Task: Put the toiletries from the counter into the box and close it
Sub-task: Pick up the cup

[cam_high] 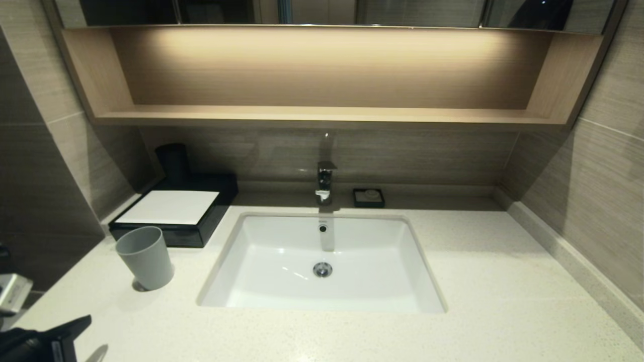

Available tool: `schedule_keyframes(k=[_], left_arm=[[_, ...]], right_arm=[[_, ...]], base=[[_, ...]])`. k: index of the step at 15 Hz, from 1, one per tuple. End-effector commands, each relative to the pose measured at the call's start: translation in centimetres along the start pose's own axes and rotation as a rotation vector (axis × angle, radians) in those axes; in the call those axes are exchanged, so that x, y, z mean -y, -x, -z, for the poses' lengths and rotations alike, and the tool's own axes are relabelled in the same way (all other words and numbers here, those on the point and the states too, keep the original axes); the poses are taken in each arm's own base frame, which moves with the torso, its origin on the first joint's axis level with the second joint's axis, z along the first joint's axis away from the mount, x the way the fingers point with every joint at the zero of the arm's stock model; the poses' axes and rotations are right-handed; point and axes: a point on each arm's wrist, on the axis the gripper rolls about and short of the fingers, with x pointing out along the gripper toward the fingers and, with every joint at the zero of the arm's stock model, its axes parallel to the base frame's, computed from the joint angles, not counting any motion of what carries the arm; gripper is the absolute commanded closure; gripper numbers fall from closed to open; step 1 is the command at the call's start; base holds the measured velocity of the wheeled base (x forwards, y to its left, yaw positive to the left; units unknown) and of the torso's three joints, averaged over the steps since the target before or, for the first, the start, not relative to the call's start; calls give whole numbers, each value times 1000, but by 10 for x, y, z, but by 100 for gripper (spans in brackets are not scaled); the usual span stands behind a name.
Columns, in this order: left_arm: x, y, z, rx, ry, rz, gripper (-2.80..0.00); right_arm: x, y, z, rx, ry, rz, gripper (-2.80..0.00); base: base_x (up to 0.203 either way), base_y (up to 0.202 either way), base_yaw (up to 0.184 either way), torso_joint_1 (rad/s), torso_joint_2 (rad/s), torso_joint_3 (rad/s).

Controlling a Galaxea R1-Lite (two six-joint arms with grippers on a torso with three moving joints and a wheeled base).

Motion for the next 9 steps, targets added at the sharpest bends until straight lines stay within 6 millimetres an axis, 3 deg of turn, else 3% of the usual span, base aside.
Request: schedule_keyframes(k=[1, 7, 9], left_arm=[[-4, -9, 0, -9, 3, 3, 0], [-7, -33, 0, -11, -32, 39, 0], [-3, -32, 2, -1, -68, 53, 0]], right_arm=[[0, 0, 1, -2, 0, 0, 0], [0, 0, 0, 0, 0, 0, 0], [0, 0, 0, 0, 0, 0, 0]], base=[[0, 0, 0, 0, 0, 0], [0, 0, 0, 0, 0, 0], [0, 0, 0, 0, 0, 0]])
